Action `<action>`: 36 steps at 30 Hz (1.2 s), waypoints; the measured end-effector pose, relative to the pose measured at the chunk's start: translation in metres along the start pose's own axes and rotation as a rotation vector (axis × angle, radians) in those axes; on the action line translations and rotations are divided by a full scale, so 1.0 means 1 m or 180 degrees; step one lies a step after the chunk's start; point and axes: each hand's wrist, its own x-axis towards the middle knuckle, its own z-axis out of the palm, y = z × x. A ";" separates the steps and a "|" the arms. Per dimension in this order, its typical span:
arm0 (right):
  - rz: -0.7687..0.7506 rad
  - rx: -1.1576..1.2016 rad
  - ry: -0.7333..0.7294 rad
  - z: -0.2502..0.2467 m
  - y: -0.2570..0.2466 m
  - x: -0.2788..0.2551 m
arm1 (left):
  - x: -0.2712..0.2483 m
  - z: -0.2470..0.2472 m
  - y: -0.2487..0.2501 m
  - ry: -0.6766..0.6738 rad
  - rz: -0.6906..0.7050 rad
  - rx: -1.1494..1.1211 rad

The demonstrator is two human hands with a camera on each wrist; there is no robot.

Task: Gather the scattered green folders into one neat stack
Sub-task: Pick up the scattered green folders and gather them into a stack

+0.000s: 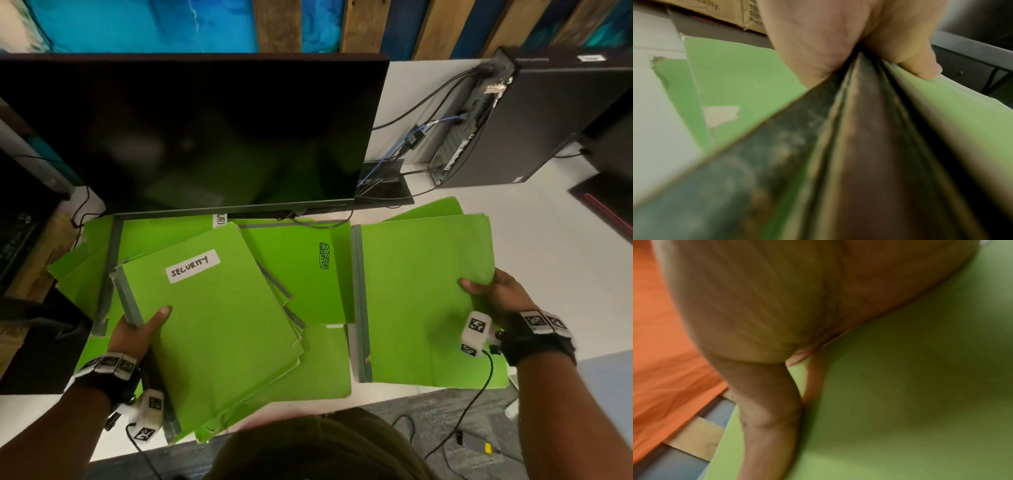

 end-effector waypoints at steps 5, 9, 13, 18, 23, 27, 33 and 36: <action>-0.0314 0.0025 0.0074 -0.019 -0.014 -0.025 | -0.005 0.002 0.005 -0.0008 0.0089 -0.0133; -0.0587 0.0247 -0.0245 -0.017 -0.034 -0.022 | -0.003 0.001 0.003 -0.0108 0.0047 -0.0329; -0.0733 0.0421 -0.0620 0.036 -0.046 -0.010 | -0.008 0.002 0.007 -0.0033 -0.0005 -0.0291; -0.0566 0.0392 -0.1131 0.146 -0.036 -0.008 | -0.017 0.000 0.016 -0.0038 -0.0002 -0.0389; -0.0481 -0.0023 -0.1394 0.246 -0.010 -0.021 | -0.011 -0.004 0.009 -0.0136 -0.0055 -0.0484; -0.0744 -0.0724 -0.1282 0.303 0.006 -0.021 | -0.013 -0.005 0.010 -0.0154 -0.0036 -0.0529; -0.0708 -0.1491 -0.0838 0.352 0.008 -0.023 | -0.010 -0.007 0.005 -0.0251 -0.0081 -0.0533; -0.0739 -0.1947 -0.0647 0.375 0.012 -0.028 | -0.008 -0.006 0.001 -0.0374 -0.0065 -0.0706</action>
